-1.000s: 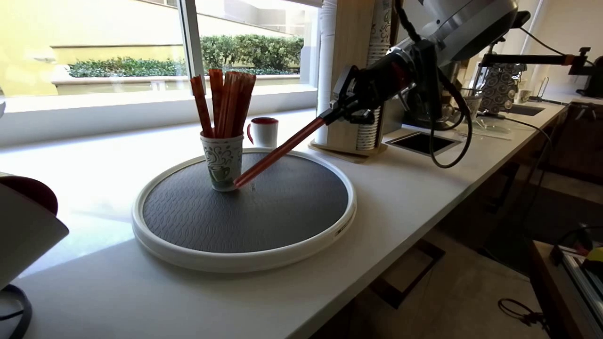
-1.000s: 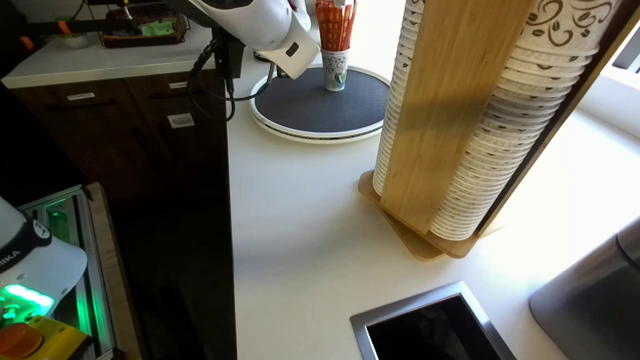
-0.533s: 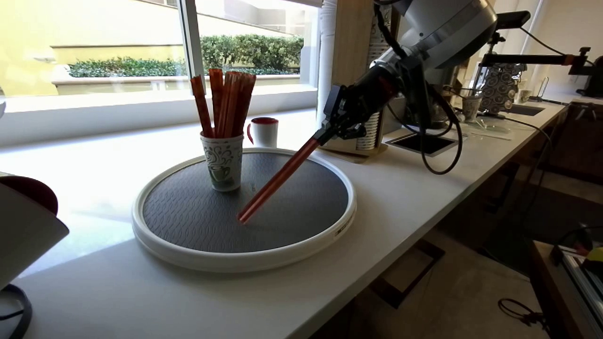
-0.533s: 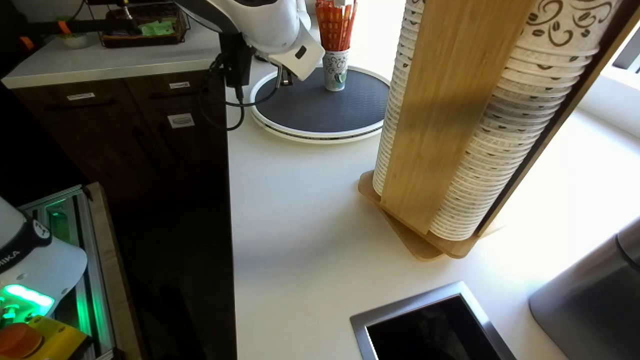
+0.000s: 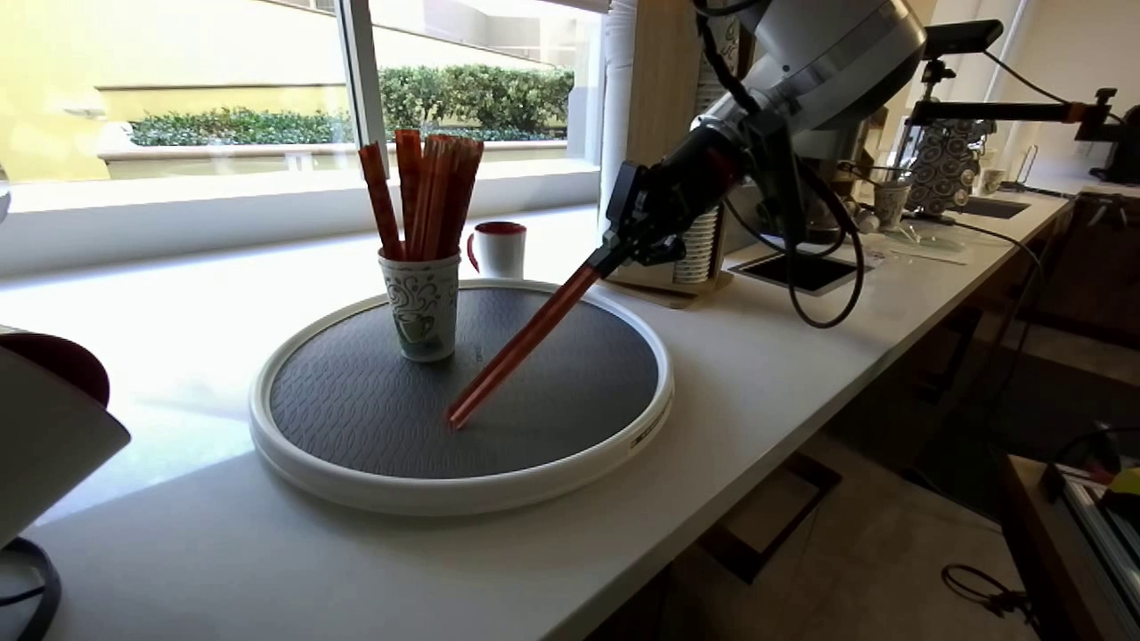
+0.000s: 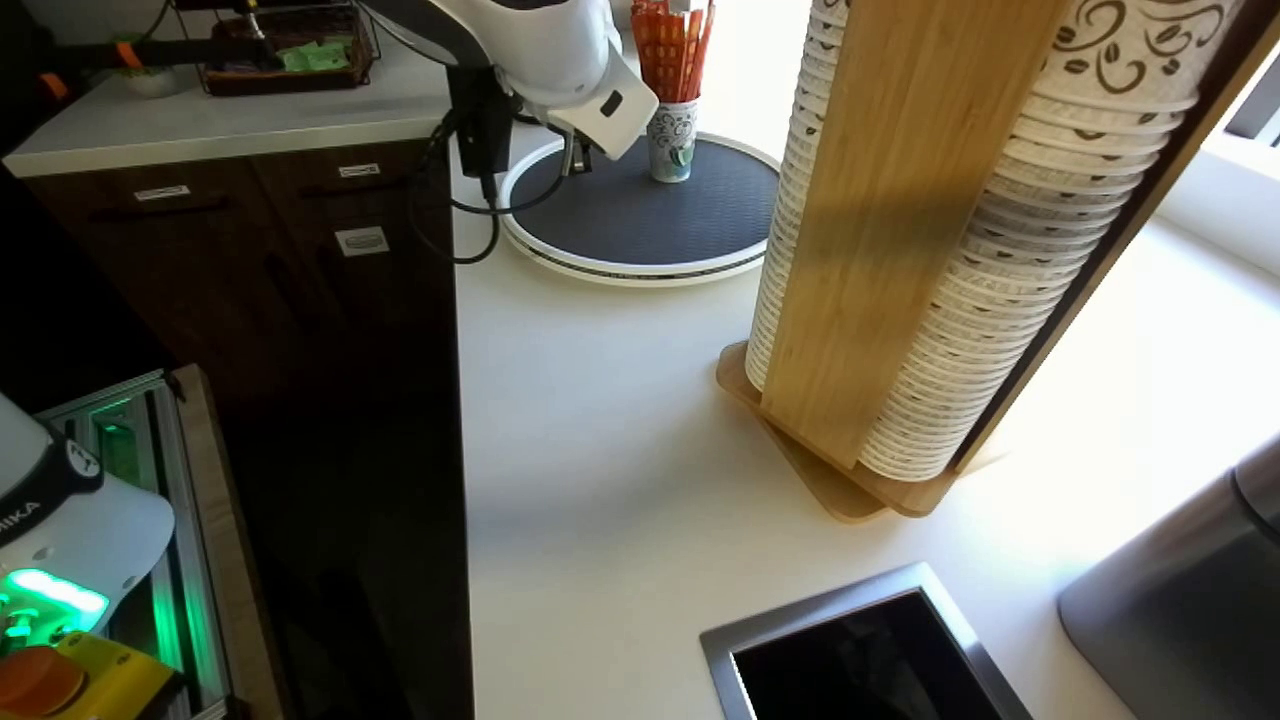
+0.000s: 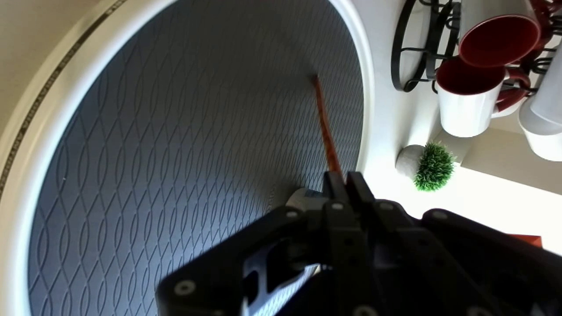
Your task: Take one packet of chopsticks out of the cup and place it next to the cup
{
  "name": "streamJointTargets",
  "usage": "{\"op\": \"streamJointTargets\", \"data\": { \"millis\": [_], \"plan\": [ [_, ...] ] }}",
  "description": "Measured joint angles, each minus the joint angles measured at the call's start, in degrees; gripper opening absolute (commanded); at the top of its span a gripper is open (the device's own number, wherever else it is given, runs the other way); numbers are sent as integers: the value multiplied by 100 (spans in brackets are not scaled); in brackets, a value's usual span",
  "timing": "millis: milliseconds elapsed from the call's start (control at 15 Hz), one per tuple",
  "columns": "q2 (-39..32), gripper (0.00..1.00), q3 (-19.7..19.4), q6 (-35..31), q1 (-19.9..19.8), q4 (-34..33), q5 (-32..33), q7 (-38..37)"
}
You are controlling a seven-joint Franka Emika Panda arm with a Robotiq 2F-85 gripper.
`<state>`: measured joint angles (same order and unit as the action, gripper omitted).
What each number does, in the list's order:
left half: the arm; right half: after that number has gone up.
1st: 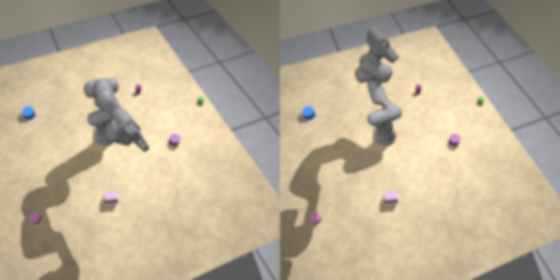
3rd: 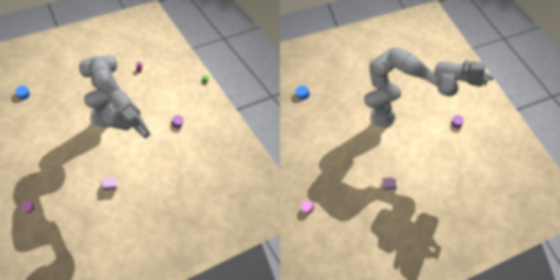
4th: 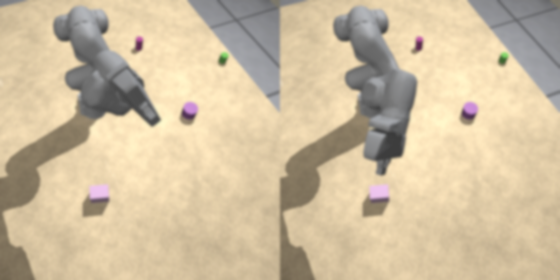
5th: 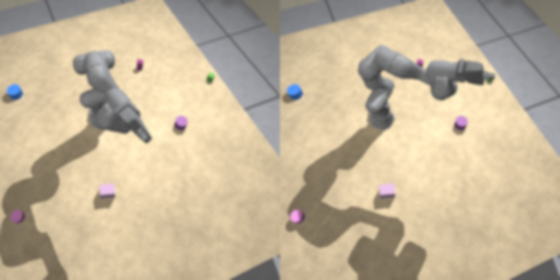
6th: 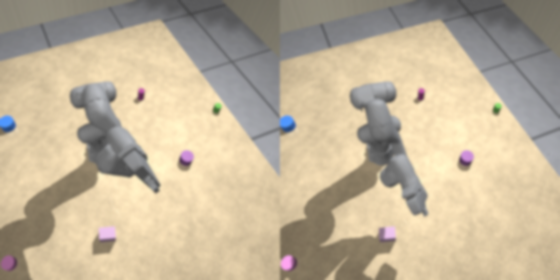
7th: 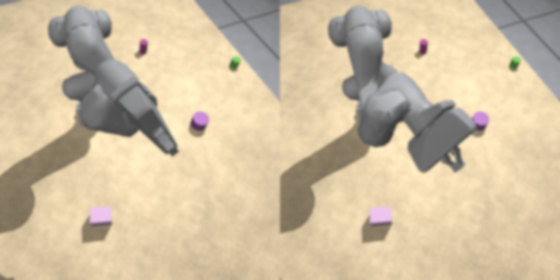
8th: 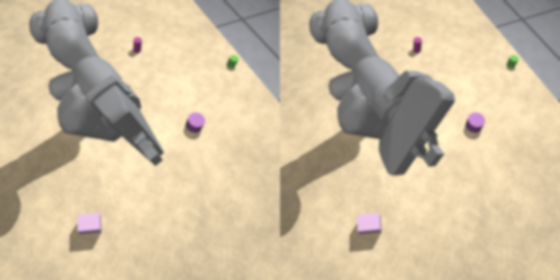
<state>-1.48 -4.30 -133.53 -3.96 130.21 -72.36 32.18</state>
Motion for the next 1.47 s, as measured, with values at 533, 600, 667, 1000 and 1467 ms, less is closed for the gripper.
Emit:
{"op": "streamJointTargets", "data": {
  "millis": [533, 600, 667, 1000, 1467],
  "plan": [
    [-43, 21, -3, 0, -3, -31, 42, 0],
    [-51, 25, -4, 0, -3, -31, 43, 0],
    [-57, 28, -5, 0, -5, -31, 43, 0],
    [-95, 44, -10, 0, -18, -31, 64, 0],
    [-142, 53, -53, 0, -28, -20, 215, -48]
  ]
}}
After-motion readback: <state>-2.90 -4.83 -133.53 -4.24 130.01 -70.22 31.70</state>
